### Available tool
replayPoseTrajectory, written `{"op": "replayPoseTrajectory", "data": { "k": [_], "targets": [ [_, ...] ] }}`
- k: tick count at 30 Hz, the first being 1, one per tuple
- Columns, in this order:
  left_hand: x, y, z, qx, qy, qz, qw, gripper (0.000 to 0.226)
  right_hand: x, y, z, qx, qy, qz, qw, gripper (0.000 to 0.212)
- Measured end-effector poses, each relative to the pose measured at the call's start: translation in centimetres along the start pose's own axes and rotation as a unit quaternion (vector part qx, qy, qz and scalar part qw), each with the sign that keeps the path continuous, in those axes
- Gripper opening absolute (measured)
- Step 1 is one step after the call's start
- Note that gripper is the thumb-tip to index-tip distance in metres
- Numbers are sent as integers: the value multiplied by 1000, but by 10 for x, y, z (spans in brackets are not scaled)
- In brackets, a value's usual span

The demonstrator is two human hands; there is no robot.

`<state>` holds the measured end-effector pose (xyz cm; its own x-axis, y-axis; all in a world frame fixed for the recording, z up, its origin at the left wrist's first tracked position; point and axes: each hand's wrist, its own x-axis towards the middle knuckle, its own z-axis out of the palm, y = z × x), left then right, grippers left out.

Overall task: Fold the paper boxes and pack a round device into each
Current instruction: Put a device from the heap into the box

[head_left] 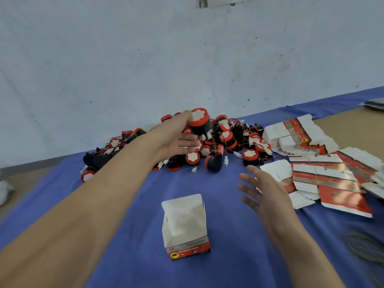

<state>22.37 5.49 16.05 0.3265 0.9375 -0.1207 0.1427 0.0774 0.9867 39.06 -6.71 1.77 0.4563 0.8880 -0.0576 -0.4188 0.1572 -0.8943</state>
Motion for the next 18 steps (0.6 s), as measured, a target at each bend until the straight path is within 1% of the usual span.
{"op": "replayPoseTrajectory", "data": {
  "k": [2, 4, 6, 7, 8, 9, 10, 11, 13, 15, 16, 18],
  "targets": [
    [-24, -3, 10, 39, -4, 46, 998, 28, -4, -6, 7, 6, -26, -15, 1000, 15],
    [-45, -16, 23, 120, 24, 95, 988, 25, -9, -10, 15, 9, -68, -45, 997, 20],
    [-64, -36, 36, 210, 54, 162, 963, 33, -16, -13, 25, 19, -101, -74, 992, 32],
    [-73, -46, 41, 238, 45, 191, 951, 38, -19, -12, 29, 27, -109, -88, 990, 39],
    [-82, -56, 45, 247, 20, 208, 946, 38, -23, -12, 32, 35, -109, -102, 988, 42],
    [-89, -65, 48, 253, -3, 217, 943, 37, -26, -11, 34, 39, -102, -114, 988, 40],
    [-96, -73, 50, 271, -10, 224, 936, 35, -29, -10, 34, 41, -89, -122, 988, 35],
    [-103, -78, 49, 301, 1, 236, 924, 33, -31, -10, 33, 34, -75, -129, 988, 31],
    [-116, -85, 42, 329, 60, 284, 899, 28, -33, -12, 31, 2, -68, -148, 987, 25],
    [-131, -86, 31, 313, 123, 344, 876, 26, -35, -15, 29, -63, -97, -186, 976, 25],
    [-137, -87, 24, 316, 147, 370, 861, 26, -38, -17, 30, -113, -122, -209, 964, 28],
    [-146, -91, 9, 346, 182, 395, 831, 29, -45, -20, 32, -212, -191, -236, 929, 34]
  ]
}}
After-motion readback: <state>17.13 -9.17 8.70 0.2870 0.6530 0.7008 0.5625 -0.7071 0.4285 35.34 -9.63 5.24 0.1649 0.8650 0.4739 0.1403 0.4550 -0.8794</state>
